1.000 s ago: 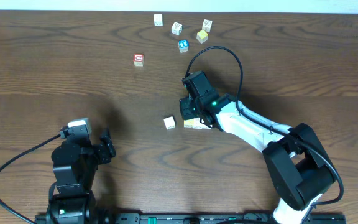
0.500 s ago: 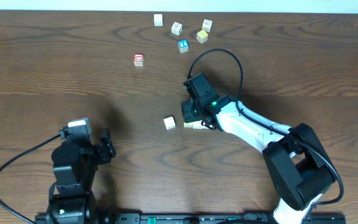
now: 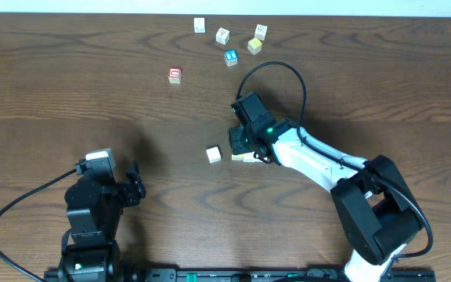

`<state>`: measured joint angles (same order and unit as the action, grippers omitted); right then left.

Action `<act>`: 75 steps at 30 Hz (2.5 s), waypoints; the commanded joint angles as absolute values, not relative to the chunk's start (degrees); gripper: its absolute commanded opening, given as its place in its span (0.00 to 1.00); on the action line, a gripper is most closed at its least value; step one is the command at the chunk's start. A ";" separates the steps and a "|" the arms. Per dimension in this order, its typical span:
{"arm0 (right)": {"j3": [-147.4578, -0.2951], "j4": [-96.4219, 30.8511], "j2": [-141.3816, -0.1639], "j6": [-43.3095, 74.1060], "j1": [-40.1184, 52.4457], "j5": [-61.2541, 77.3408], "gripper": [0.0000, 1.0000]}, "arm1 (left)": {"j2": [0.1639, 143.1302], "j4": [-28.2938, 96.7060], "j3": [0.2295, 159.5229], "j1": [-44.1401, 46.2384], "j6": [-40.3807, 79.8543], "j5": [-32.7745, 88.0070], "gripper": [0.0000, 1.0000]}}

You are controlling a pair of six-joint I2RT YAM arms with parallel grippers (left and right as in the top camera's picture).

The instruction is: Lift 4 blocks

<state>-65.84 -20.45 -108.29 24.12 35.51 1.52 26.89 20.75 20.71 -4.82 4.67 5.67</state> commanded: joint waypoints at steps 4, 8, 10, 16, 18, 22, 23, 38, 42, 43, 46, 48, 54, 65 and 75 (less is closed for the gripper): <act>-66.76 -21.47 -108.68 24.86 35.90 0.95 0.01 | 26.85 20.78 21.61 -5.08 4.80 5.98 0.77; -66.76 -21.89 -108.68 24.86 35.90 0.95 0.01 | 26.85 20.80 21.61 -5.08 4.80 5.98 0.77; -66.76 -21.87 -108.68 24.86 35.90 0.95 0.01 | 26.85 20.78 21.61 -5.08 4.80 5.96 0.77; -66.76 -21.89 -108.68 24.84 35.92 1.02 0.01 | 26.85 20.80 21.61 -5.08 4.80 5.96 0.76; -66.76 -21.89 -108.68 24.84 36.01 1.17 0.01 | 26.85 20.80 21.61 -5.08 4.80 5.96 0.76; -66.76 -21.91 -108.68 24.84 36.21 1.17 0.01 | 26.85 20.80 21.61 -5.08 4.80 5.96 0.77; -66.76 -21.91 -108.68 24.84 36.23 1.17 0.01 | 26.85 20.80 21.61 -5.08 4.80 5.96 0.77; -66.76 -22.28 -108.68 24.84 36.34 1.17 0.01 | 26.85 20.80 21.61 -5.08 4.80 5.96 0.77; -66.76 -22.31 -108.68 24.84 36.67 1.17 0.01 | 26.85 20.82 21.61 -5.08 4.80 5.96 0.77; -66.76 -22.31 -108.68 24.84 36.77 1.17 0.01 | 26.85 20.82 21.61 -5.08 4.80 5.96 0.76; -66.76 -22.33 -108.68 24.84 37.01 1.17 0.01 | 26.85 20.82 21.61 -5.08 4.80 5.96 0.77; -66.76 -22.31 -108.68 24.84 37.21 1.15 0.01 | 26.85 20.82 21.61 -5.08 4.80 5.96 0.77; -66.76 -22.55 -108.68 25.10 37.23 1.08 0.01 | 26.87 20.99 21.61 -5.08 4.80 5.96 0.77; -66.76 -22.85 -108.68 25.17 37.21 0.89 0.01 | 26.87 20.99 21.61 -5.08 4.80 5.96 0.76; -66.76 -17.91 -108.66 20.03 37.17 1.37 0.01 | 26.87 20.99 21.61 -5.08 4.78 5.96 0.77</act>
<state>-65.84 -18.55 -108.29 22.04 35.99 1.52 26.89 20.84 20.71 -4.82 4.67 5.65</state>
